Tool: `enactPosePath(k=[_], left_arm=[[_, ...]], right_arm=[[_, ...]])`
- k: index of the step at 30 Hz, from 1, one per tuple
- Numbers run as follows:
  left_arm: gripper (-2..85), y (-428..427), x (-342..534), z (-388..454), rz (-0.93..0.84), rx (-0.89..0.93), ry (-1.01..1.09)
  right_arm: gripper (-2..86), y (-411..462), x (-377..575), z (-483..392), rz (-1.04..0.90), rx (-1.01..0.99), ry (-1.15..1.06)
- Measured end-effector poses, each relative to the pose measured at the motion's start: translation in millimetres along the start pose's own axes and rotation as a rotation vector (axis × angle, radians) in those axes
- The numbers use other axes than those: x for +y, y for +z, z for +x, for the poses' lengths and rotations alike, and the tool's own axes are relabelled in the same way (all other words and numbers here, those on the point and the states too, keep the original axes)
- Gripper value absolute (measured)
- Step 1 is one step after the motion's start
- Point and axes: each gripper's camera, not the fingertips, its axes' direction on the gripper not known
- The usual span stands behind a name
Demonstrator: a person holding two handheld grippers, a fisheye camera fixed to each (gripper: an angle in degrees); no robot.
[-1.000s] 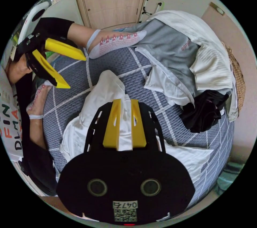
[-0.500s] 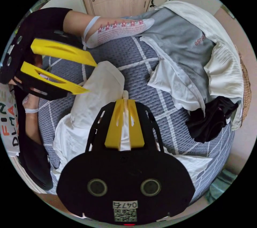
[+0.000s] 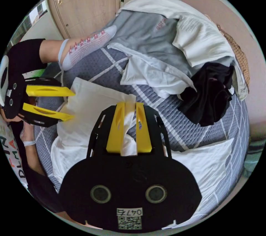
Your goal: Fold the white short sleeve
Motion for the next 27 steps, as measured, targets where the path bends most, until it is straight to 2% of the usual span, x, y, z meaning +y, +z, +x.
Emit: enactPosePath(k=[3, 7, 9, 13, 18, 21, 27], left_arm=[[16.1, -19, 12, -31, 0.069, 0.076, -0.136], [16.4, -7, 23, -59, 0.012, 0.276, -0.228], [16.1, 15, 23, -62, -0.042, 0.434, -0.255], [15.9, 41, 22, -63, -0.081, 0.447, -0.311], [10.2, 53, 21, -63, -0.083, 0.363, -0.340], [6.8, 55, 23, -64, -0.062, 0.364, -0.343], [-0.5, 61, 19, -52, -0.049, 0.366, -0.309]], right_arm=[[3.8, -22, 24, 29, 0.160, -0.097, 0.124], [2.7, -76, 78, 101, 0.359, -0.097, 0.369], [2.3, -93, 102, 129, 0.377, -0.026, 0.459], [1.2, -117, 145, 159, 0.381, 0.068, 0.545], [0.3, -118, 170, 169, 0.319, 0.167, 0.560], [1.3, -110, 183, 192, 0.238, 0.244, 0.678], [3.6, -71, 190, 266, -0.017, 0.231, 0.831]])
